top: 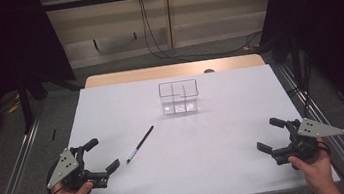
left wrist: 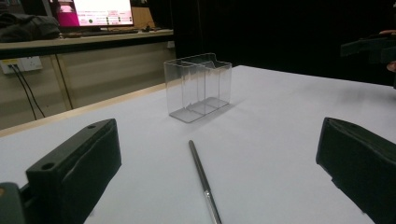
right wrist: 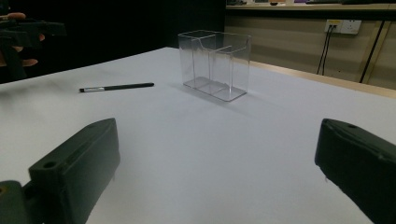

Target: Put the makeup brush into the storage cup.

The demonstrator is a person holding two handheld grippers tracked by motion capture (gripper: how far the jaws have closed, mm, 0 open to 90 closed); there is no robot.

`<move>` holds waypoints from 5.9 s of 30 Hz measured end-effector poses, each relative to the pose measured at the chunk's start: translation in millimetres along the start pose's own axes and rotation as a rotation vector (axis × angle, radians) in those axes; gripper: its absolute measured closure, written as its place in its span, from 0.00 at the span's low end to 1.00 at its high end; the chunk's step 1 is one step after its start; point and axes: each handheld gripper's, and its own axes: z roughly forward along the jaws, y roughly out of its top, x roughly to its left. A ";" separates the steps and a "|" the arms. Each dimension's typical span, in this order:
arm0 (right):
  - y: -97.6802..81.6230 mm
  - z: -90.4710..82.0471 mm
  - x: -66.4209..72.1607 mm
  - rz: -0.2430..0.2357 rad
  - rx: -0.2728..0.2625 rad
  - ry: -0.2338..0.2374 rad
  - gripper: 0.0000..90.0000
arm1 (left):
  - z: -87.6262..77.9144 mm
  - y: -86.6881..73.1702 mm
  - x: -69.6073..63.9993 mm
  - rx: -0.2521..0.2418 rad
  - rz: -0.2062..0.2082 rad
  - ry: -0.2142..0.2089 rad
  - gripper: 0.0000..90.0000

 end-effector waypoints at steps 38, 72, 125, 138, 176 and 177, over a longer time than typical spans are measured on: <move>0.5 6.9 0.9 -0.006 0.001 0.016 0.00 | 31.1 14.2 3.1 -0.036 -0.002 0.018 0.00; 0.6 6.8 1.7 -0.014 0.002 0.025 0.00 | 71.2 23.3 9.0 -0.046 0.016 0.020 0.00; -1.5 0.6 5.5 -0.020 0.009 0.019 0.00 | 110.9 19.1 18.4 0.147 -0.026 0.004 0.00; -1.4 0.2 4.5 -0.023 0.013 0.018 0.00 | 121.1 25.6 20.0 0.283 -0.025 -0.011 0.00; -1.0 0.5 3.5 -0.026 0.018 0.014 0.00 | 143.6 35.1 25.3 0.860 -0.102 -0.065 0.00; -0.9 0.4 3.6 -0.027 0.018 0.015 0.00 | 143.9 34.5 24.9 0.872 -0.107 -0.063 0.00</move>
